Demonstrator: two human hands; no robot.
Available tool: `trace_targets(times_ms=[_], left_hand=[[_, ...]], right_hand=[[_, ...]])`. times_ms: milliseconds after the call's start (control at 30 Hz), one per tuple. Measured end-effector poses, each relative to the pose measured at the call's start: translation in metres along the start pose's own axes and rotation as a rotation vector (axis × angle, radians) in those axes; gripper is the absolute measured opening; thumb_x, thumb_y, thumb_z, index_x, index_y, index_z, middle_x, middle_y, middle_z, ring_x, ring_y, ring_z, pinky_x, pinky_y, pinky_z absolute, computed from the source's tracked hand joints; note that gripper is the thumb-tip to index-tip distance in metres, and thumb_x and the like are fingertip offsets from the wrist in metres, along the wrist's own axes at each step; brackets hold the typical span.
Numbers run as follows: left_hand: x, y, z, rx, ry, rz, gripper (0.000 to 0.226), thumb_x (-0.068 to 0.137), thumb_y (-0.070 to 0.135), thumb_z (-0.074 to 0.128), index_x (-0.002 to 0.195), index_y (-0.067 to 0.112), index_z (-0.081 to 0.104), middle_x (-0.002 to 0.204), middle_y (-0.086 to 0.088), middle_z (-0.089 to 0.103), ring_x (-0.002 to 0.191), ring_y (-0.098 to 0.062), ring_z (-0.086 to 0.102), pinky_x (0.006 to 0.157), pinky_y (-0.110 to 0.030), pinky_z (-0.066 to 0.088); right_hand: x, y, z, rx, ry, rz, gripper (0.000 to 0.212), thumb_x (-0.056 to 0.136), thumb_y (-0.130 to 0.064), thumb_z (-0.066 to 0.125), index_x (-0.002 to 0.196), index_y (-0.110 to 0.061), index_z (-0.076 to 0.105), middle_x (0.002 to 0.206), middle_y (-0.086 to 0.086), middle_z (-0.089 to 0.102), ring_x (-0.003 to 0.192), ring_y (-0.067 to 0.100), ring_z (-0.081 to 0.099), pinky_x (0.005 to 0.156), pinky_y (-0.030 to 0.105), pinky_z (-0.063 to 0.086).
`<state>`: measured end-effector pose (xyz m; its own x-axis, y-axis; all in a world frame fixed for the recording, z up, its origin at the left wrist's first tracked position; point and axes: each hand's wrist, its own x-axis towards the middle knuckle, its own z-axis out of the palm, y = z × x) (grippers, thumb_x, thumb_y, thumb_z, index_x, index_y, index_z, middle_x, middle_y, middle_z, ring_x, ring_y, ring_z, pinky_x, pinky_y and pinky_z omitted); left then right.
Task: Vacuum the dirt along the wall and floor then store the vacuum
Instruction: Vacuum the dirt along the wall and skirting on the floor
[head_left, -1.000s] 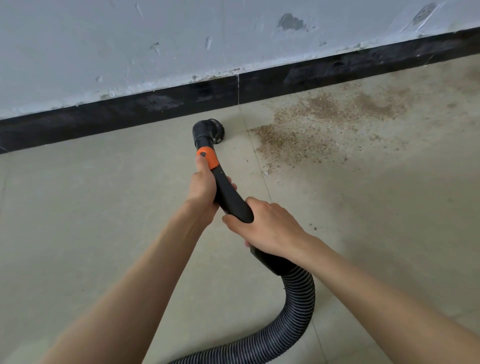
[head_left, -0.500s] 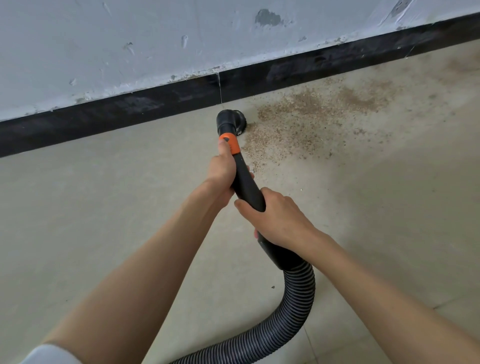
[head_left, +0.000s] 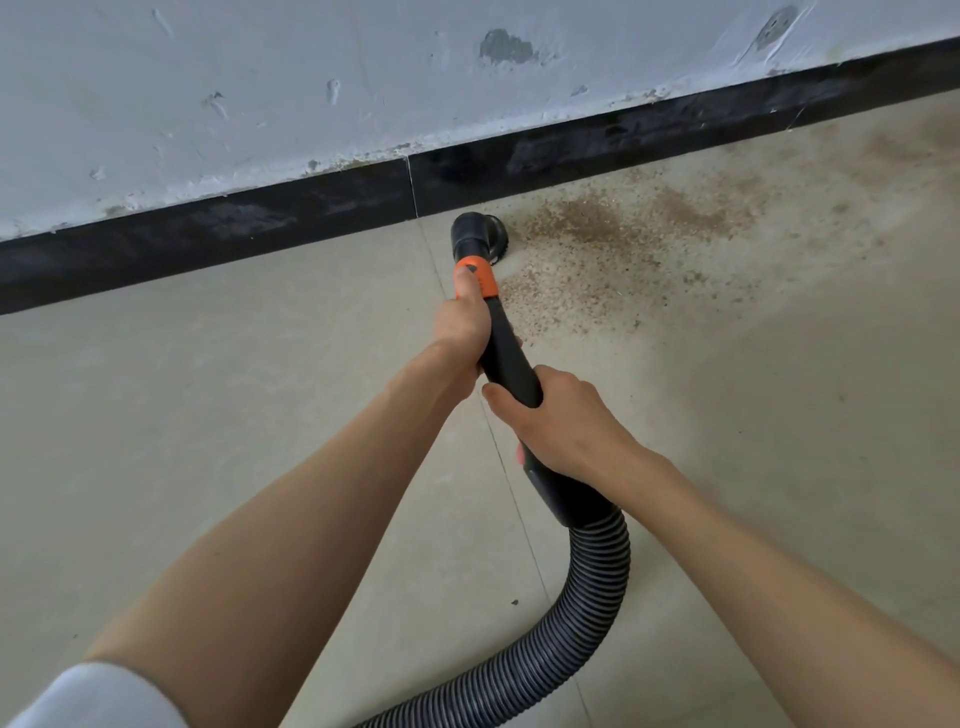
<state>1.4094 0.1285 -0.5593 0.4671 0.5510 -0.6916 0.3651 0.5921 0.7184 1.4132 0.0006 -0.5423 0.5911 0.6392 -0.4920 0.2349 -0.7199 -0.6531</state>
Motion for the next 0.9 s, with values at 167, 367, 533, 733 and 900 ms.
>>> trace_targets(times_ms=[167,367,533,733,900], left_hand=[[0.018,0.004,-0.009,-0.054,0.105,0.048,0.05,0.099,0.052,0.027,0.087,0.008,0.047,0.067,-0.009,0.054,0.055,-0.02,0.055,0.056,-0.031,0.049],[0.03,0.006,0.0,-0.053,0.102,0.048,0.049,0.099,0.052,0.027,0.087,0.008,0.046,0.07,-0.009,0.054,0.059,-0.021,0.055,0.056,-0.031,0.048],[0.034,0.007,0.029,0.021,0.02,0.048,0.053,0.098,0.054,0.027,0.099,0.005,0.047,0.071,-0.01,0.055,0.055,-0.021,0.056,0.056,-0.031,0.05],[0.04,0.012,0.053,0.067,-0.021,0.036,0.052,0.098,0.053,0.028,0.093,0.005,0.048,0.069,-0.009,0.055,0.055,-0.021,0.056,0.061,-0.033,0.052],[0.043,0.008,0.032,-0.007,0.044,0.057,0.052,0.097,0.055,0.031,0.089,0.006,0.048,0.069,-0.008,0.055,0.057,-0.021,0.056,0.062,-0.033,0.052]], right_hand=[[0.024,-0.007,-0.004,-0.072,-0.056,-0.066,0.036,0.091,-0.054,0.05,0.081,-0.019,0.047,0.074,0.004,0.067,0.07,0.024,0.067,0.072,0.041,0.057],[0.039,0.001,-0.012,-0.074,-0.068,-0.078,0.035,0.092,-0.053,0.05,0.08,-0.021,0.045,0.073,0.004,0.066,0.071,0.023,0.067,0.07,0.037,0.055],[0.041,0.022,-0.021,-0.007,0.008,-0.028,0.036,0.09,-0.055,0.05,0.085,-0.02,0.049,0.074,0.005,0.069,0.07,0.021,0.067,0.073,0.04,0.057],[0.046,0.032,-0.032,0.034,0.07,-0.001,0.036,0.09,-0.054,0.051,0.083,-0.018,0.05,0.073,0.007,0.069,0.068,0.022,0.067,0.073,0.042,0.058],[0.045,0.017,-0.025,-0.031,0.023,-0.034,0.036,0.09,-0.056,0.05,0.085,-0.02,0.049,0.073,0.003,0.067,0.069,0.022,0.066,0.07,0.038,0.057]])
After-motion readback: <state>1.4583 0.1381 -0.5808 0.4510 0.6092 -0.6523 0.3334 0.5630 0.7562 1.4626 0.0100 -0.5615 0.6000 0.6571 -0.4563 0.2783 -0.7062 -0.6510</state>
